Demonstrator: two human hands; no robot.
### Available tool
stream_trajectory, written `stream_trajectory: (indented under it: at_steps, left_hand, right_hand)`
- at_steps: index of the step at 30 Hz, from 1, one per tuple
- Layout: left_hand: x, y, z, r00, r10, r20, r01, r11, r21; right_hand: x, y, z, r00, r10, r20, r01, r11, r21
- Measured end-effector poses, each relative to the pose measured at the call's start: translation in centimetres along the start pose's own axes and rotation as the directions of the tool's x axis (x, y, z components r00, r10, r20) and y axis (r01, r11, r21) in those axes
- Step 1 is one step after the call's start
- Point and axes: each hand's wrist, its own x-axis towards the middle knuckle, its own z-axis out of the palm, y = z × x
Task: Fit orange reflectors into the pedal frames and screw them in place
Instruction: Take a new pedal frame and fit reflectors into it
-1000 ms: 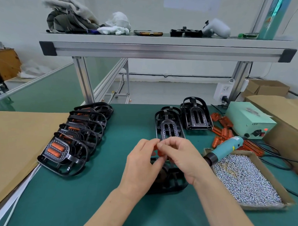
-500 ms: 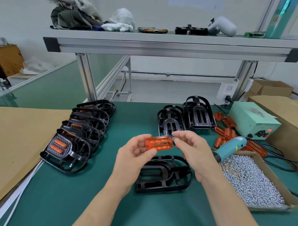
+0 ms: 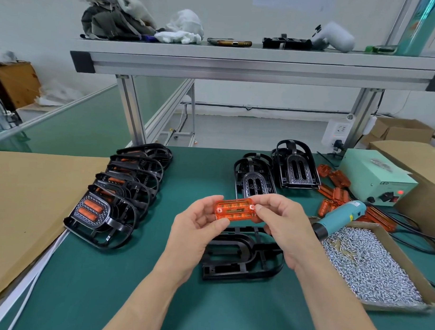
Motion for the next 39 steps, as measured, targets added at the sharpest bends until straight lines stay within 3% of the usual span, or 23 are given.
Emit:
stream_trajectory:
  at_steps: [9,17,23,29,32,35,39]
  left_hand:
    - [0.2,-0.5,-0.5,0.997,-0.067,0.026,0.067,0.998,0.008]
    - [0.0,-0.4,-1.0,0.995,-0.094,0.037,0.092,0.995,0.044]
    - [-0.1,0.1,-1.2,0.992,-0.124,0.038,0.119,0.986,0.116]
    - [0.0,0.2,-2.0,0.996,-0.085,-0.019,0.087,0.965,0.248]
    - [-0.1,-0.1,-2.6,0.995,-0.098,-0.004,0.091,0.908,0.410]
    - [-0.2,-0.3,-3.2,0.990,-0.136,0.030,0.088,0.779,0.621]
    - [-0.5,-0.5,-3.3,0.986,-0.139,0.093,0.020,0.652,0.758]
  right_hand:
    - [-0.2,0.0,-0.3,0.999,-0.031,0.016,0.031,0.999,0.008]
    - [-0.8,0.1,-0.9,0.983,-0.146,0.115,0.164,0.972,-0.167]
    - [-0.4,0.6,-0.9,0.970,-0.216,0.114,0.244,0.843,-0.480]
    - [-0.3,1.4,0.1,0.946,-0.271,0.178,0.321,0.714,-0.623]
    - [-0.4,2.1,0.6,0.932,-0.281,0.228,0.359,0.645,-0.674]
    - [-0.5,2.6,1.1,0.927,-0.246,0.285,0.375,0.547,-0.749]
    - [-0.9,2.9,1.8,0.943,-0.161,0.292,0.334,0.475,-0.814]
